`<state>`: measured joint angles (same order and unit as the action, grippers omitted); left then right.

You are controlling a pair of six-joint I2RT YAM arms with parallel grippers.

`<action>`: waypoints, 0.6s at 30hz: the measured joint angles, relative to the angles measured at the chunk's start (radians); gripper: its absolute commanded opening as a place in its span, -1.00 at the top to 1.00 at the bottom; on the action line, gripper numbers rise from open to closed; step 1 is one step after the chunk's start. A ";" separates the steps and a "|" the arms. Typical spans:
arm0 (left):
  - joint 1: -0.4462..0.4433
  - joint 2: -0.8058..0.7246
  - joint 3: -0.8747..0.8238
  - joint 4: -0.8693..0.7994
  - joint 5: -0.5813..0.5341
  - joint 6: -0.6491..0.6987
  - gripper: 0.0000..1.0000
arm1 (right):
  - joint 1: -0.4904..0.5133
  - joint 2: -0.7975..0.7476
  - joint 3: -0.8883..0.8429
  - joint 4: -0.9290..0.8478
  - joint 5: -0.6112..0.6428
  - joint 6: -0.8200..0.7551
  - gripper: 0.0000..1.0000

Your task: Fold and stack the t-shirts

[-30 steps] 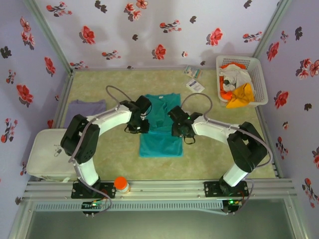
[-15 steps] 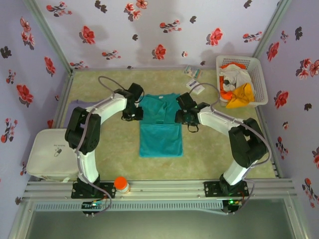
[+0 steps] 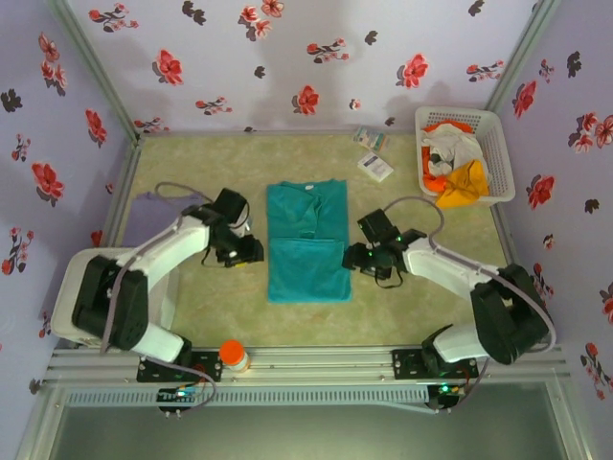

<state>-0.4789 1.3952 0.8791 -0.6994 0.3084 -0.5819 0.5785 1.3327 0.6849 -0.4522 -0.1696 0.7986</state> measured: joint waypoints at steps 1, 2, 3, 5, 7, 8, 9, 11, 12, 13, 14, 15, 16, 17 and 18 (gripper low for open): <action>-0.006 -0.031 -0.036 0.011 0.018 -0.018 0.08 | 0.002 -0.021 -0.023 -0.001 -0.008 0.014 -0.18; -0.013 -0.051 -0.063 0.022 0.029 -0.032 0.07 | 0.004 -0.034 -0.039 0.000 -0.014 0.022 -0.17; -0.024 -0.069 -0.092 0.035 0.040 -0.050 0.06 | 0.008 -0.045 -0.055 0.003 -0.018 0.031 -0.17; -0.048 -0.094 -0.140 0.061 0.056 -0.086 0.05 | 0.021 -0.056 -0.076 0.008 -0.020 0.047 -0.15; -0.078 -0.116 -0.193 0.099 0.069 -0.133 0.05 | 0.045 -0.057 -0.086 0.014 -0.022 0.065 -0.14; -0.090 -0.125 -0.212 0.114 0.071 -0.151 0.06 | 0.057 -0.057 -0.087 0.017 -0.022 0.071 -0.13; -0.103 -0.133 -0.232 0.129 0.075 -0.174 0.06 | 0.073 -0.057 -0.088 0.025 -0.022 0.079 -0.12; -0.124 -0.141 -0.261 0.159 0.080 -0.209 0.06 | 0.101 -0.055 -0.088 0.044 -0.021 0.094 -0.10; -0.130 -0.142 -0.272 0.173 0.082 -0.224 0.07 | 0.116 -0.051 -0.088 0.053 -0.021 0.101 -0.09; -0.135 -0.142 -0.282 0.188 0.085 -0.238 0.07 | 0.129 -0.043 -0.088 0.065 -0.020 0.107 -0.08; -0.137 -0.142 -0.290 0.201 0.086 -0.250 0.07 | 0.140 -0.034 -0.088 0.075 -0.019 0.113 -0.08; -0.138 -0.142 -0.299 0.217 0.086 -0.263 0.08 | 0.150 -0.022 -0.088 0.085 -0.018 0.120 -0.07; -0.138 -0.142 -0.307 0.236 0.087 -0.277 0.08 | 0.160 -0.010 -0.088 0.092 -0.018 0.127 -0.07; -0.138 -0.142 -0.313 0.245 0.088 -0.284 0.08 | 0.166 -0.001 -0.088 0.095 -0.017 0.130 -0.07; -0.139 -0.140 -0.317 0.254 0.089 -0.291 0.08 | 0.171 0.008 -0.088 0.097 -0.014 0.132 -0.06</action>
<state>-0.6178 1.2556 0.5621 -0.4458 0.3969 -0.8730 0.7498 1.3407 0.5972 -0.3557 -0.1833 0.9302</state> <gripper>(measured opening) 0.462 0.534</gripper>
